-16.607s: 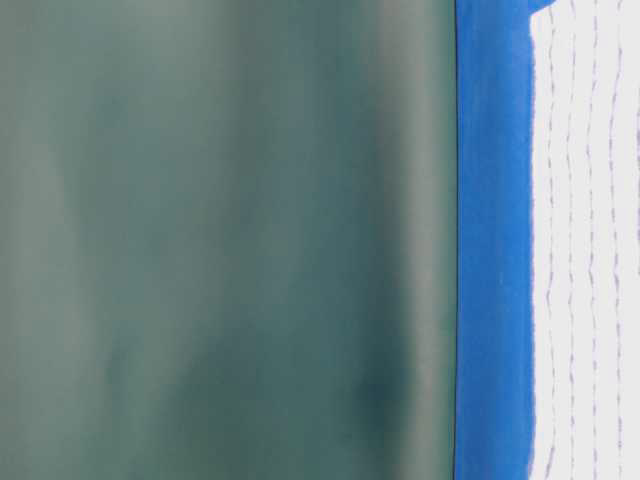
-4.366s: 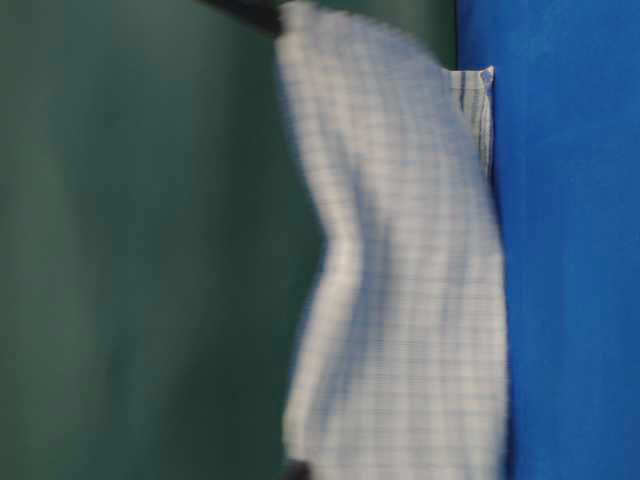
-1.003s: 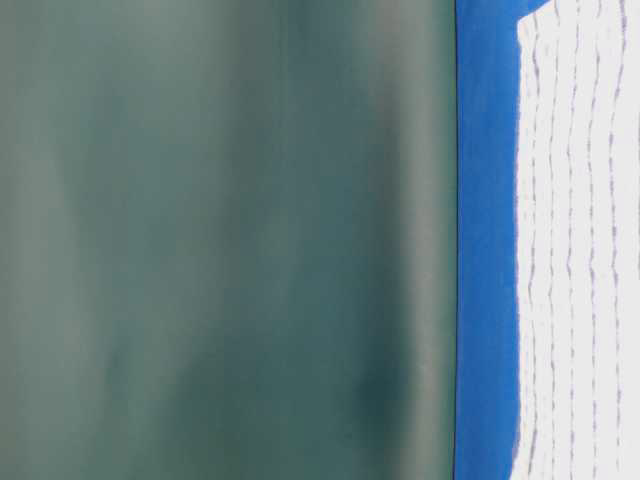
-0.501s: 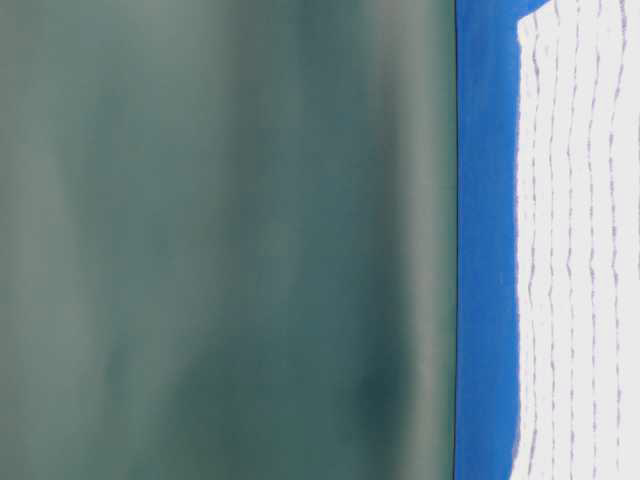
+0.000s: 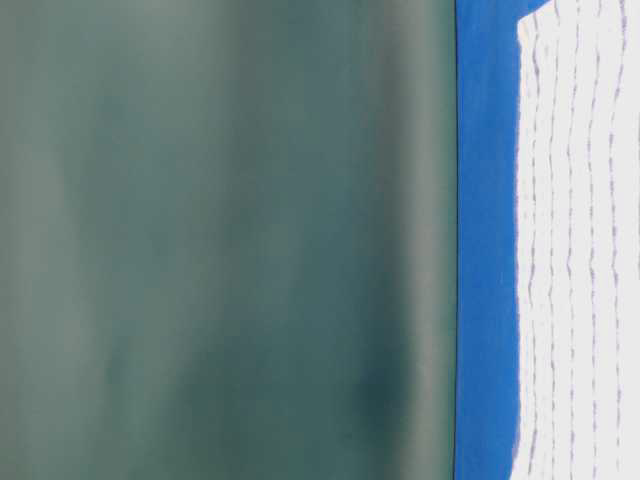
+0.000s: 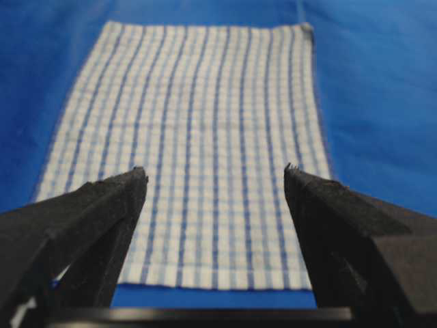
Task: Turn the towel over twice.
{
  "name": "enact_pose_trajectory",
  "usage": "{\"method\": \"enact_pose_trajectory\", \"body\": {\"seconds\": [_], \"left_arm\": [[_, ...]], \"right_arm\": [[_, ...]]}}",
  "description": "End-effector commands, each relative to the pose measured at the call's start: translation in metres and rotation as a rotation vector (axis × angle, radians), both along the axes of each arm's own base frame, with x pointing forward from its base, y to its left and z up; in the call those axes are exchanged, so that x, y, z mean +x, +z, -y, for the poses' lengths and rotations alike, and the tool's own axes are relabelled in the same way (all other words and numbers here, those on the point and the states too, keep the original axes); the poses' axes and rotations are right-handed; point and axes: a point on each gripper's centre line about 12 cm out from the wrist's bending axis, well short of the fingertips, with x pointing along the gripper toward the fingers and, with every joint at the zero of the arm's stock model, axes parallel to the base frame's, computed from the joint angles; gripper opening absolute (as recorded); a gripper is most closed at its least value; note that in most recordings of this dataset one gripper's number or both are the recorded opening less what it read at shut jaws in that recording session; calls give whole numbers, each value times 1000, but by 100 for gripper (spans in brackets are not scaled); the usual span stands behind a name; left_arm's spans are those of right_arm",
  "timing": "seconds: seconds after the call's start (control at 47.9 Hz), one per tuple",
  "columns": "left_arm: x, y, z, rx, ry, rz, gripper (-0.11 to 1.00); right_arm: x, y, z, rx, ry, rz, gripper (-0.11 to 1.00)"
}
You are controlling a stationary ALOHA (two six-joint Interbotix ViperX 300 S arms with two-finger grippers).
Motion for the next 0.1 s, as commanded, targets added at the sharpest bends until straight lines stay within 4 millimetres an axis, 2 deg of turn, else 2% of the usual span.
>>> {"method": "enact_pose_trajectory", "body": {"seconds": [0.0, 0.084], "left_arm": [[0, 5, 0, -1, 2, 23, 77], [0, 5, 0, -1, 2, 23, 77]], "right_arm": [[2, 5, -1, -3, 7, 8, 62], [2, 5, -1, -4, 7, 9, 61]]}}
